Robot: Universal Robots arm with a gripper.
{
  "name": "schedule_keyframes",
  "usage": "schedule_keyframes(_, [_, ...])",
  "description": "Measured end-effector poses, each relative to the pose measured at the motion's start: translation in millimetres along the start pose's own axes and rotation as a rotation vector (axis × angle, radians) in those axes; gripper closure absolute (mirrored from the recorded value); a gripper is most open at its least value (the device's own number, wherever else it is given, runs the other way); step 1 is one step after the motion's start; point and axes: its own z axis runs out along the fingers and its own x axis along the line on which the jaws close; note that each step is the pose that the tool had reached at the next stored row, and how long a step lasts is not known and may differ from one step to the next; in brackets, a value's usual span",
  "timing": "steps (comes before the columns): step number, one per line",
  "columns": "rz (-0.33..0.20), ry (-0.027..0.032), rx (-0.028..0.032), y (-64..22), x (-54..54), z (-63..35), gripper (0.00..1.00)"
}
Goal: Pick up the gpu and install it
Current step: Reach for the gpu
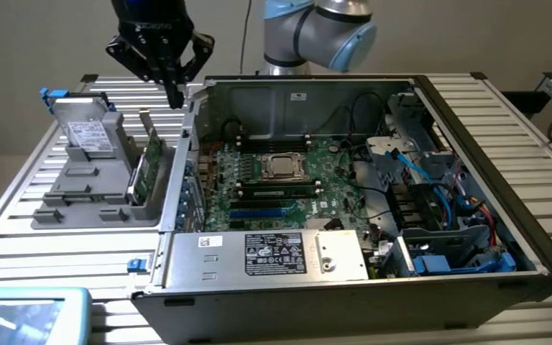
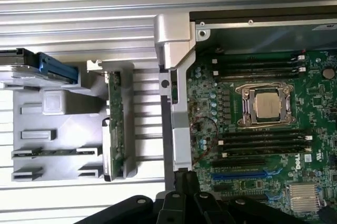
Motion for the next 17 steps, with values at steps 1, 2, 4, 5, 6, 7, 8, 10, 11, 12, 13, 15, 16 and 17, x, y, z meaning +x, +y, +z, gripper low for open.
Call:
schedule_keyframes(1, [0.0, 0.0001, 0.0001, -0.3, 4.5, 0.3, 0.88])
schedule_keyframes(2, [0.0, 0.0001, 0.0002, -0.7, 8.9, 0.7, 0.88])
schedule_keyframes(4, [0.0, 0.0001, 0.0001, -1.4, 18.0, 1.9, 0.88])
schedule_keyframes(5, [0.0, 0.0, 0.0001, -1.7, 22.6, 2.5, 0.88])
schedule_keyframes(6, [0.0, 0.0, 0.0, -2.1, 27.1, 2.9, 0.88])
schedule_keyframes(7, [0.0, 0.0001, 0.0001, -2.4, 31.6, 3.2, 0.88])
schedule_keyframes(8, [0.0, 0.0, 0.0, -2.8, 36.2, 3.5, 0.88])
schedule_keyframes(10, [0.0, 0.0, 0.0, -3.5, 45.3, 4.2, 0.88])
schedule_keyframes(11, [0.0, 0.0, 0.0, -3.8, 49.8, 4.6, 0.88])
schedule_keyframes(12, [0.0, 0.0, 0.0, -4.1, 54.3, 5.0, 0.88])
schedule_keyframes(13, [0.0, 0.0, 0.0001, -4.5, 58.8, 5.4, 0.88])
schedule_keyframes(15, [0.0, -0.0001, 0.0001, -5.2, 68.0, 6.4, 0.88])
schedule_keyframes(16, [0.0, -0.001, -0.0001, -5.6, 72.7, 7.2, 0.88])
schedule_keyframes(17, [0.0, -0.0021, -0.0001, -5.9, 77.2, 8.1, 0.88])
